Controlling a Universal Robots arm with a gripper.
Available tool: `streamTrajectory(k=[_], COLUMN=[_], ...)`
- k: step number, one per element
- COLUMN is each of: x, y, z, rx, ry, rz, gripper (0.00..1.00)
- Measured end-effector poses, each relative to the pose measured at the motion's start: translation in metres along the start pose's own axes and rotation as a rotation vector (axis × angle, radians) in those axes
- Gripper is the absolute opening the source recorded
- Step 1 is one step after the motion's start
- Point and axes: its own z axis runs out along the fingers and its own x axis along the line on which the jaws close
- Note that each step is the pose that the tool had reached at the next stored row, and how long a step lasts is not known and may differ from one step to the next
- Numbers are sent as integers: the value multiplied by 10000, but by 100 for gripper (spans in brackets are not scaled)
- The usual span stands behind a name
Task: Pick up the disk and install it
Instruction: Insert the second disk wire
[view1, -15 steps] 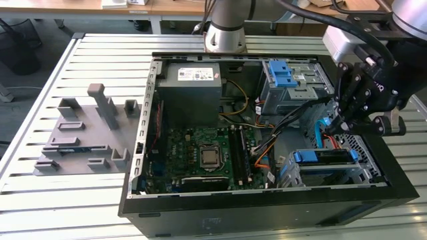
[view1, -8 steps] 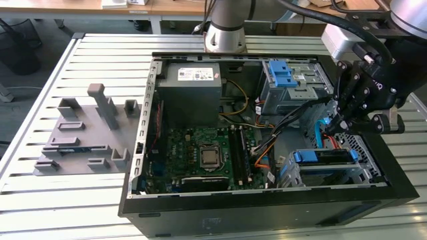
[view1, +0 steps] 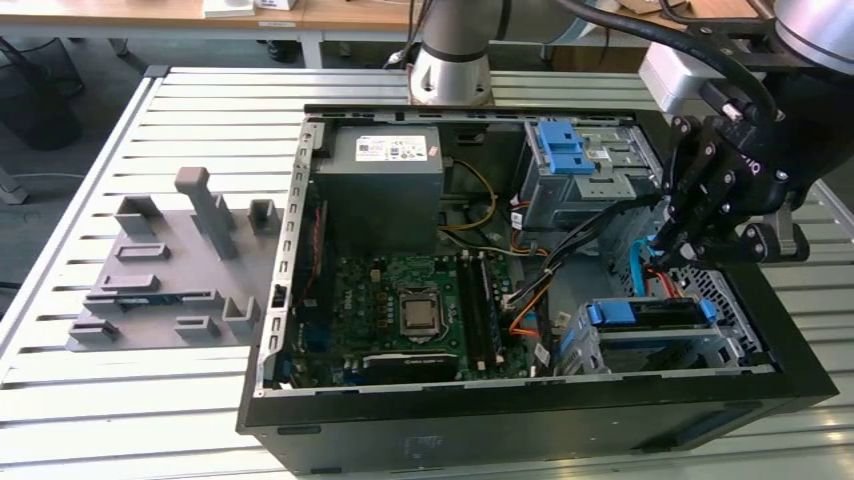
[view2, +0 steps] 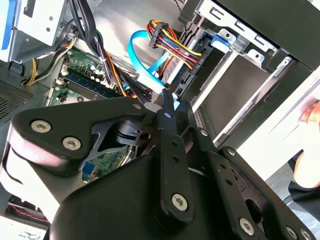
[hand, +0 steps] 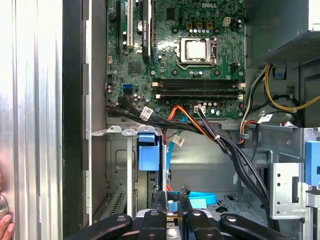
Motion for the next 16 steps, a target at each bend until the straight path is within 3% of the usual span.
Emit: streamTrajectory(k=[5, 14, 16], x=[-11, -33, -40], y=[0, 1, 1], z=[21, 68, 78], rx=[3, 11, 12], ry=[85, 356, 381], rz=[0, 1, 1], gripper=[24, 24, 24])
